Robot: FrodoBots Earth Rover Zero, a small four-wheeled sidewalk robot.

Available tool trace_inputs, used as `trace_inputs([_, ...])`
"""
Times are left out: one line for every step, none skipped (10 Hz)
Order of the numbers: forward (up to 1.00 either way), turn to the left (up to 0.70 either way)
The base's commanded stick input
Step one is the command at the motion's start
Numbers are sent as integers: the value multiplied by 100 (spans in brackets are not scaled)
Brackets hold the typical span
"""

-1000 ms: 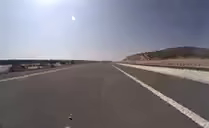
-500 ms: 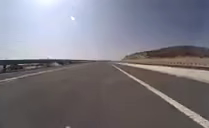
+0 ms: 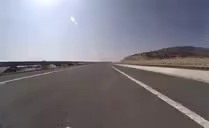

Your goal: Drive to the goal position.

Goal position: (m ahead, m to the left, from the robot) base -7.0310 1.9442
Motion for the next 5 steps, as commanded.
trace_inputs([100,0])
trace_inputs([100,0])
trace_inputs([100,0])
trace_inputs([100,0])
trace_inputs([100,0])
